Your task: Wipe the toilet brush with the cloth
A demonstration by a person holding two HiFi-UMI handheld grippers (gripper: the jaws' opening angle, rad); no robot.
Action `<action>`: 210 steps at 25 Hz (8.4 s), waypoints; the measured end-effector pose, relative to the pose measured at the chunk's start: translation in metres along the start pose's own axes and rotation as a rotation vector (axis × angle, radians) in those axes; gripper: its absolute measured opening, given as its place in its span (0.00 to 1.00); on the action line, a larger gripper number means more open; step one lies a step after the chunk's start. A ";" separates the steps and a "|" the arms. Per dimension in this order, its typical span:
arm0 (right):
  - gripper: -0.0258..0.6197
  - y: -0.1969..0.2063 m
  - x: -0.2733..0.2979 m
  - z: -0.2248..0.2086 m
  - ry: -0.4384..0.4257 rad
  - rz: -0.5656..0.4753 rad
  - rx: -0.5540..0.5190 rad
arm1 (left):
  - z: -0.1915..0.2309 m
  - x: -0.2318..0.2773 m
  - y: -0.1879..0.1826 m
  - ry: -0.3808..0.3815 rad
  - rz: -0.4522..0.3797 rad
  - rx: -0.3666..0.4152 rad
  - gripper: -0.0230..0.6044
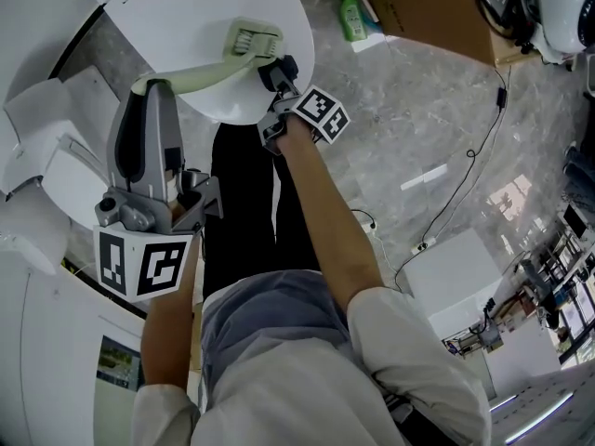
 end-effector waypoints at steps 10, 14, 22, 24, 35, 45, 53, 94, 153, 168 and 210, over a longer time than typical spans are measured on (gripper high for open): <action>0.19 0.031 0.007 -0.001 -0.032 -0.149 0.197 | -0.004 0.004 -0.002 0.033 -0.004 0.053 0.04; 0.19 0.042 0.011 0.001 -0.055 -0.209 0.279 | -0.003 0.001 -0.001 0.046 -0.006 0.047 0.04; 0.19 0.063 0.020 0.007 -0.103 -0.296 0.455 | 0.003 0.006 -0.004 0.053 0.009 0.038 0.04; 0.19 0.067 0.023 0.009 -0.114 -0.313 0.493 | 0.002 0.008 -0.004 0.052 0.010 0.037 0.04; 0.19 0.075 0.030 0.022 -0.181 -0.316 0.570 | -0.003 0.012 -0.004 0.059 0.019 0.041 0.04; 0.19 0.084 0.028 0.040 -0.277 -0.251 0.551 | 0.000 0.011 -0.005 0.058 0.018 0.028 0.04; 0.19 0.084 0.018 0.049 -0.321 -0.195 0.521 | -0.002 0.011 -0.005 0.045 0.018 0.015 0.04; 0.19 0.042 0.003 0.103 -0.350 0.211 0.008 | -0.012 0.019 -0.009 0.002 0.012 0.025 0.04; 0.19 0.012 -0.014 0.039 -0.230 0.271 -0.174 | -0.011 0.020 -0.007 0.010 -0.014 0.030 0.04; 0.19 0.004 -0.010 0.032 -0.158 0.309 -0.245 | -0.012 0.022 -0.006 0.018 -0.014 0.031 0.04; 0.19 -0.049 0.021 0.086 0.028 0.402 -0.463 | -0.006 0.022 -0.007 0.053 -0.008 0.025 0.04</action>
Point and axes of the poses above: the fingertips, and each gripper's own axes: x forward along the fingers, z to its left, y out of its underside, the point moved 7 cm from there along -x, backward along the fingers, and after that the axes turned 9 degrees about -y, right-handed, at the moved point
